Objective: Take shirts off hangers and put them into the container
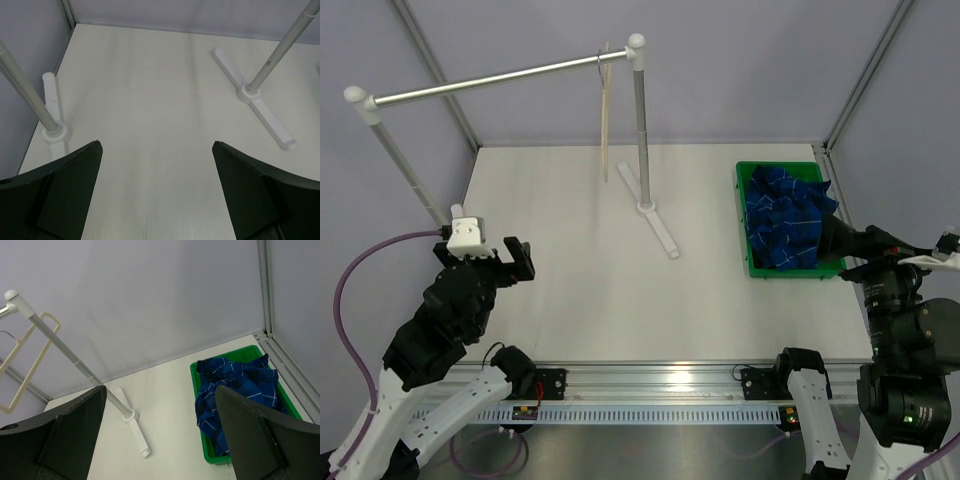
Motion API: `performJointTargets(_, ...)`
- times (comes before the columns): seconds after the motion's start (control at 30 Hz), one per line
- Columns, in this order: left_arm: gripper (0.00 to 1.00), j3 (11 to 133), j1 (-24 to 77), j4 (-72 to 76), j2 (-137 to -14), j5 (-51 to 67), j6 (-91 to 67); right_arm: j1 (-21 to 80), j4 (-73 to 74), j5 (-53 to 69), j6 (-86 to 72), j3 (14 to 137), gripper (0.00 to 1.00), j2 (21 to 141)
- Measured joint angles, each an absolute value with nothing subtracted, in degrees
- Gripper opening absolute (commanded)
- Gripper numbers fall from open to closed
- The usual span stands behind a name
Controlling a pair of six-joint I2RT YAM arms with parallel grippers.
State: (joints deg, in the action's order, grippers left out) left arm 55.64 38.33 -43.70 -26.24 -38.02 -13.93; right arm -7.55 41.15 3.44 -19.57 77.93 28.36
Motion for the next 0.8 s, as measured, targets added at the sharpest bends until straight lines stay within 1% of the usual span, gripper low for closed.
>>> performJointTargets(0.17, 0.99, 55.79, 38.33, -46.54, -24.23, -37.74, -15.27, -4.03, 42.41, 0.95, -18.76, 74.30, 0.99, 23.38)
performJointTargets(0.37, 0.99, 55.42, 38.33, -48.05, -21.93, -37.74, -16.45, -1.13, 42.98, -1.06, -17.32, 68.36, 0.99, 20.32)
performJointTargets(0.57, 0.99, 53.10, 38.33, -48.05, -19.42, -37.85, -16.82, -1.02, 41.87, -1.04, -16.23, 63.13, 0.99, 16.73)
performJointTargets(0.8, 0.99, 51.46, 38.33, -48.01, -19.42, -37.78, -17.08, -0.99, 40.53, -0.84, -16.14, 62.52, 0.99, 16.38)
